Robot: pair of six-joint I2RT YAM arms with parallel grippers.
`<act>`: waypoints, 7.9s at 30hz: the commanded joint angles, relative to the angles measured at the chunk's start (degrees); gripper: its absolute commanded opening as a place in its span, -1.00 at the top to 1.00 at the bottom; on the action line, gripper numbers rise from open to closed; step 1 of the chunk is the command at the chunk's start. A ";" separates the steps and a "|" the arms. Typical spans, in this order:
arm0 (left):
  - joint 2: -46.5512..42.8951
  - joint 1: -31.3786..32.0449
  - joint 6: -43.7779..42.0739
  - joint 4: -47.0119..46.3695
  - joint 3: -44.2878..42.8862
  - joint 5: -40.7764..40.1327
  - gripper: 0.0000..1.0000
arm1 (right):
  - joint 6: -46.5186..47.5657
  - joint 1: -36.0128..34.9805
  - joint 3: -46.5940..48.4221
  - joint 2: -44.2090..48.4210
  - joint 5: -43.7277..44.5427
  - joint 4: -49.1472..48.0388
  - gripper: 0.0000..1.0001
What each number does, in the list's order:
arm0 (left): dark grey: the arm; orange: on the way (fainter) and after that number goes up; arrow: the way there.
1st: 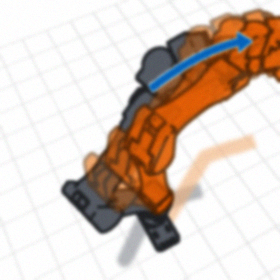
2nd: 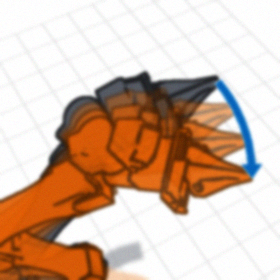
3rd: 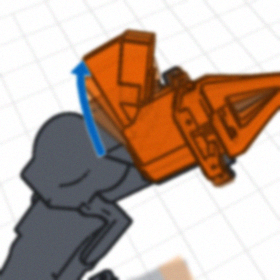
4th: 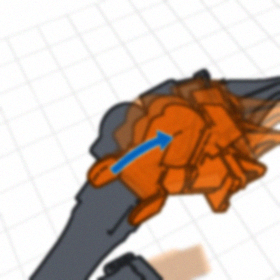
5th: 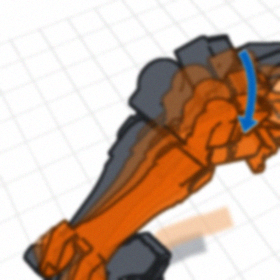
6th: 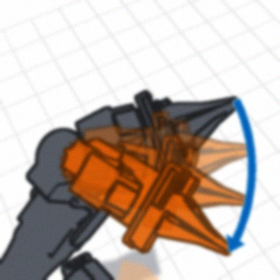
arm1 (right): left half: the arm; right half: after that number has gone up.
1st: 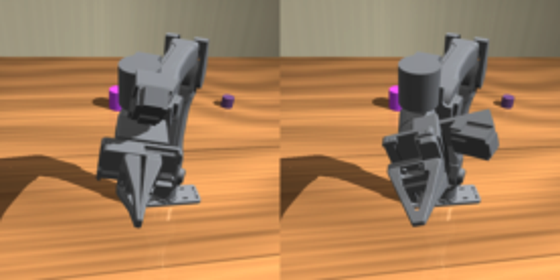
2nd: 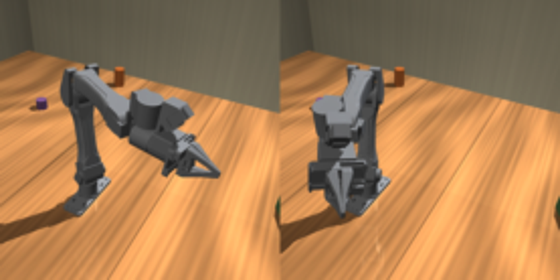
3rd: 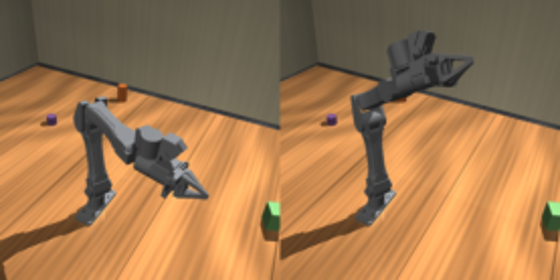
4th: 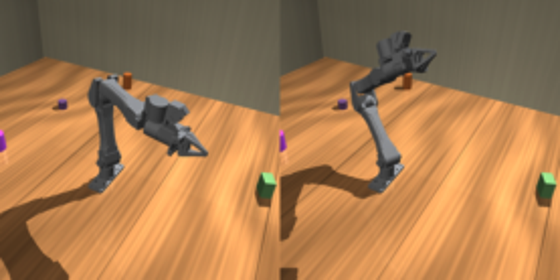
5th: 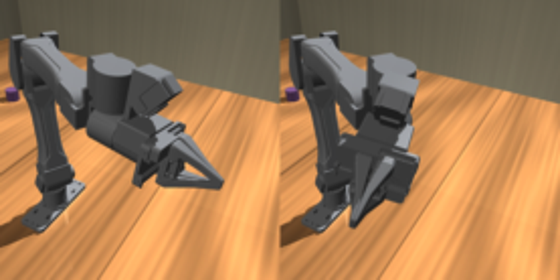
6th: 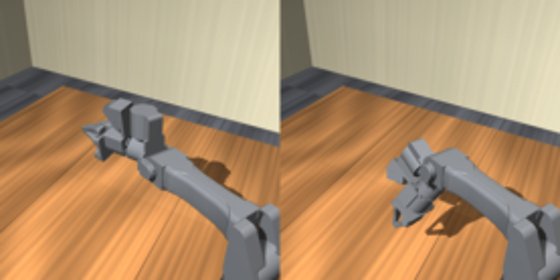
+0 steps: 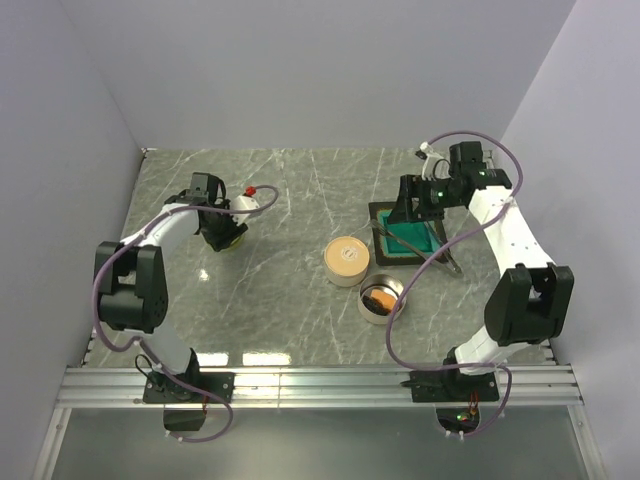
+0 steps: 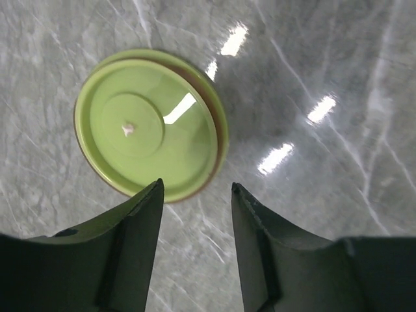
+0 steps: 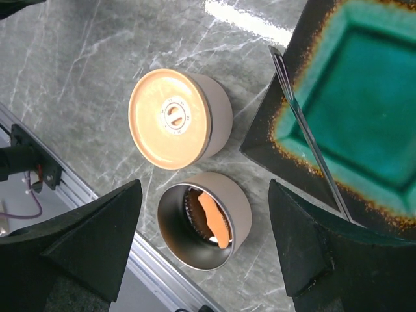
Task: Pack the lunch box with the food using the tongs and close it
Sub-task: Pick up the lid of the lunch box with the left arm, then pass the lid of the lunch box from the left arm to the right, then put the lid back on the lunch box
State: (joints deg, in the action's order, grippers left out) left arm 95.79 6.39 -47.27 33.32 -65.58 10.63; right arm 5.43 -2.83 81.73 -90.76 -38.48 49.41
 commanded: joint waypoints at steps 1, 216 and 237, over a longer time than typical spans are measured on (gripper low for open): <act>1.50 0.11 -3.27 -4.75 -0.25 0.00 -0.02 | 1.16 1.16 -2.01 3.48 -2.91 0.16 -0.70; -27.76 12.50 56.58 -9.94 -2.88 37.62 -0.99 | 12.49 -7.19 -21.36 15.69 12.47 -1.77 -0.46; -26.09 12.42 54.12 -7.13 -5.78 35.68 -0.99 | 10.21 -26.61 -28.03 20.45 27.06 -5.46 -0.50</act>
State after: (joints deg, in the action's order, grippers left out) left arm 69.41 18.83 8.38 25.78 -68.49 46.63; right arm 17.50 -28.82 54.78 -69.73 -13.96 47.27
